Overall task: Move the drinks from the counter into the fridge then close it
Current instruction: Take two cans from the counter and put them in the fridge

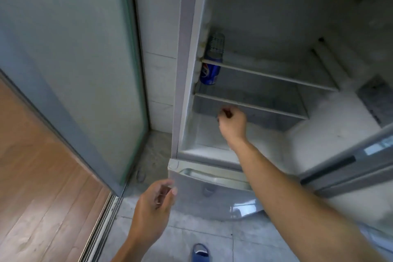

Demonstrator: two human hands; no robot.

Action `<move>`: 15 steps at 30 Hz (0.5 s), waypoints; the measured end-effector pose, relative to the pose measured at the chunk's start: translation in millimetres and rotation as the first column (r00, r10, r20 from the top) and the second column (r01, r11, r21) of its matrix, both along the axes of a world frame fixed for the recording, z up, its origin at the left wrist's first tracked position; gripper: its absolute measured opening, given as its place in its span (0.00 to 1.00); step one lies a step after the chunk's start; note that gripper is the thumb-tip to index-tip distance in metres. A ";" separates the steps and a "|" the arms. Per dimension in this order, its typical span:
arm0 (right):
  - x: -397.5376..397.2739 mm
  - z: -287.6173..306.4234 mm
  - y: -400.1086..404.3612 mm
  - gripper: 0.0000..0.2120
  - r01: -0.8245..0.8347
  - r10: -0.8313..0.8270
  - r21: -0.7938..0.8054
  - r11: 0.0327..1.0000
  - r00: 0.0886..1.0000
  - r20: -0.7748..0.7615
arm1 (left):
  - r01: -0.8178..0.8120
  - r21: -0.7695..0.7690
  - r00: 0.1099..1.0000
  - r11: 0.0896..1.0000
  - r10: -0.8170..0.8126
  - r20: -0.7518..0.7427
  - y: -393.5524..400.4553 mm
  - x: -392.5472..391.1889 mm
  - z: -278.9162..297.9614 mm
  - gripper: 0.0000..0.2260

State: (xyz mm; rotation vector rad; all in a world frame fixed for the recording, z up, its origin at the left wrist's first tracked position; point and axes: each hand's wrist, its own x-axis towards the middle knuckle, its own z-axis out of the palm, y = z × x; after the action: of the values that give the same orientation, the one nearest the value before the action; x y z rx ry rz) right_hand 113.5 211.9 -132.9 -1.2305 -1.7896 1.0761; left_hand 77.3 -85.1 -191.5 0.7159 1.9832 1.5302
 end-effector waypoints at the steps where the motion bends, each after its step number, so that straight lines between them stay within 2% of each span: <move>1: 18.1 -6.6 -13.1 0.07 0.015 -0.015 -0.004 1.000 1.000 0.006 | 0.026 -0.019 0.999 0.999 -0.026 0.020 -1.6 3.1 -6.3 0.07; 3: 57.5 -23.1 -38.5 0.08 0.060 -0.059 -0.048 0.997 0.998 0.015 | 0.080 -0.054 0.996 0.995 -0.077 0.054 -3.8 10.0 -18.4 0.06; 8: 167.6 -70.0 -98.0 0.05 0.175 -0.154 -0.289 0.941 0.984 0.094 | 0.196 -0.166 0.976 0.966 -0.176 0.124 -7.4 32.6 -45.0 0.06; 11: 232.2 -92.1 -135.8 0.08 0.255 -0.208 -0.417 0.872 0.966 0.156 | 0.256 -0.233 0.965 0.938 -0.236 0.112 -7.1 48.1 -59.0 0.08; 15: 316.3 -117.3 -189.0 0.07 0.407 -0.384 -0.552 0.727 0.909 0.164 | 0.334 -0.318 0.942 0.887 -0.314 0.115 -9.2 77.6 -74.8 0.04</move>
State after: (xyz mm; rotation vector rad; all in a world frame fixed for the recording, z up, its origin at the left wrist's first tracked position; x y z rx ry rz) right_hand 429.8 22.8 -250.3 -1.9056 -1.1453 1.3849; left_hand 154.9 -94.3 -266.3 0.7971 1.8961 0.9770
